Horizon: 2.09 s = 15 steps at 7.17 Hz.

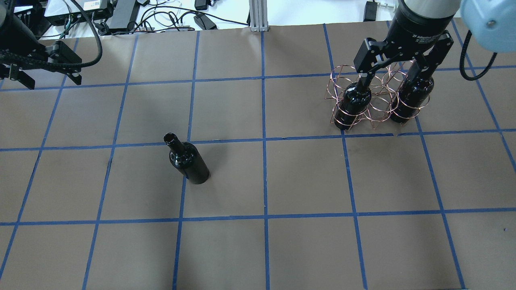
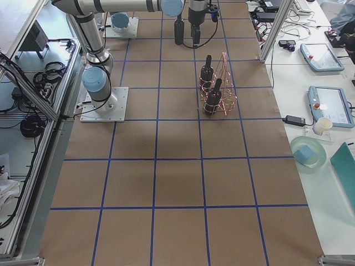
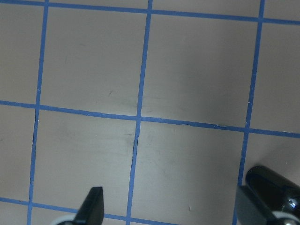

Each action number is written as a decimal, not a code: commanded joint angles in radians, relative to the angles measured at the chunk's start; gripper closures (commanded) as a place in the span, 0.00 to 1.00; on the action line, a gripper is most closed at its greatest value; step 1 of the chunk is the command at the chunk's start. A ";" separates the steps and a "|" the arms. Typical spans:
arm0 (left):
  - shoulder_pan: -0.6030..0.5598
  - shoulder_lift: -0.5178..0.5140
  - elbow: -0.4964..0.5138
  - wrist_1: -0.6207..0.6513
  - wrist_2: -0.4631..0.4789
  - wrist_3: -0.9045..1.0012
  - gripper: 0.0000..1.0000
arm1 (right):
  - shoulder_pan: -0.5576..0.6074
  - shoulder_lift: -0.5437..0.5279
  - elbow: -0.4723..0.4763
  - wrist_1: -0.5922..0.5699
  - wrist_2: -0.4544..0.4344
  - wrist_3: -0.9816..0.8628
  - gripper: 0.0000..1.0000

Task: Place wine into wine basket
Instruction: 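Swing the right gripper across and lower it over the bottle neck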

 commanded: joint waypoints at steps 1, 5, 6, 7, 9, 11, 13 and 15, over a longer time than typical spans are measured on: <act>0.048 0.008 -0.009 0.003 -0.012 0.094 0.00 | 0.141 0.054 -0.055 -0.093 0.004 0.115 0.00; 0.064 0.010 -0.011 0.001 -0.006 0.111 0.00 | 0.496 0.289 -0.279 -0.135 0.021 0.629 0.00; 0.066 0.008 -0.011 0.002 -0.004 0.111 0.00 | 0.556 0.318 -0.304 -0.152 0.021 0.746 0.00; 0.069 0.008 -0.011 0.002 -0.003 0.116 0.00 | 0.615 0.357 -0.328 -0.160 0.011 0.818 0.00; 0.069 0.008 -0.011 0.002 -0.003 0.116 0.00 | 0.699 0.414 -0.370 -0.172 0.005 0.943 0.00; 0.069 0.008 -0.012 0.002 -0.006 0.116 0.00 | 0.716 0.455 -0.368 -0.194 0.002 0.930 0.00; 0.069 0.008 -0.012 0.000 -0.010 0.116 0.00 | 0.719 0.478 -0.362 -0.178 0.004 0.914 0.00; 0.069 0.008 -0.012 0.000 -0.009 0.116 0.00 | 0.723 0.486 -0.317 -0.178 0.004 0.913 0.00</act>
